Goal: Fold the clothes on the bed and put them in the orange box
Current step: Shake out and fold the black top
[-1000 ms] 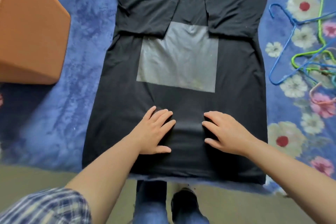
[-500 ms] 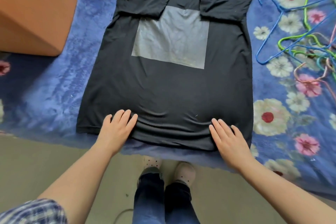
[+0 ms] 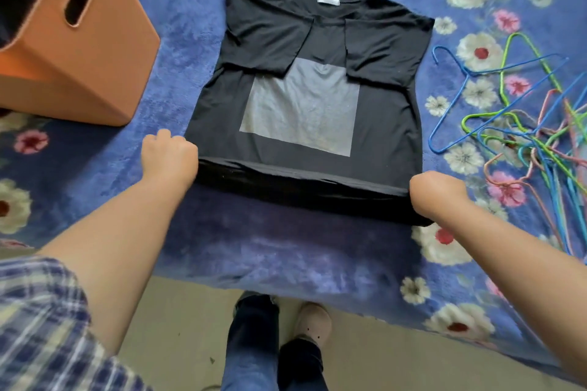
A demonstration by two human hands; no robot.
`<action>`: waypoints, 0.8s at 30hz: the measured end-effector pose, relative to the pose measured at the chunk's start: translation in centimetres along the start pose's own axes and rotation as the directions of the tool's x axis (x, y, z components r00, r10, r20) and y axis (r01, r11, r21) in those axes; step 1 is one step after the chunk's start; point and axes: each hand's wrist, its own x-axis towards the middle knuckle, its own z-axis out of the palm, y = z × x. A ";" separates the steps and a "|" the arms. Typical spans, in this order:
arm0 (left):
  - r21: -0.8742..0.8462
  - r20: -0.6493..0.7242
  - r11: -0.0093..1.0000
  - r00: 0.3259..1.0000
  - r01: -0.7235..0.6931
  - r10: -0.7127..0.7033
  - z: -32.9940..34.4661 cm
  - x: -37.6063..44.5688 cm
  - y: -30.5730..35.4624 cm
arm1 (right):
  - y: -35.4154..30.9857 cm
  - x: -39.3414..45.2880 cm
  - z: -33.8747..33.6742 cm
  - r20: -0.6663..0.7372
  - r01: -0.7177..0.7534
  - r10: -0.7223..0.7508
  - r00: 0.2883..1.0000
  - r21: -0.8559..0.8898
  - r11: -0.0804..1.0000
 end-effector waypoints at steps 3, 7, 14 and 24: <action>0.000 -0.042 1.000 0.999 -0.019 0.019 -1.9 2.7 -0.1 | 0.8 1.5 -3.0 -0.053 -0.103 0.103 0.993 -0.003 0.995; -0.045 -0.048 0.999 0.999 -0.018 0.015 -5.0 8.4 -1.8 | 2.7 4.3 -7.1 -0.203 -0.173 0.172 0.964 0.015 0.985; -0.048 -0.018 0.994 0.995 -0.095 0.094 -10.9 18.5 -3.3 | 3.8 10.1 -13.3 -0.325 -0.246 0.253 0.911 0.063 0.967; -0.030 -0.023 0.999 0.999 -0.036 0.035 -17.5 31.8 -2.1 | 7.2 21.6 -21.3 -0.346 -0.303 0.323 0.881 0.114 0.946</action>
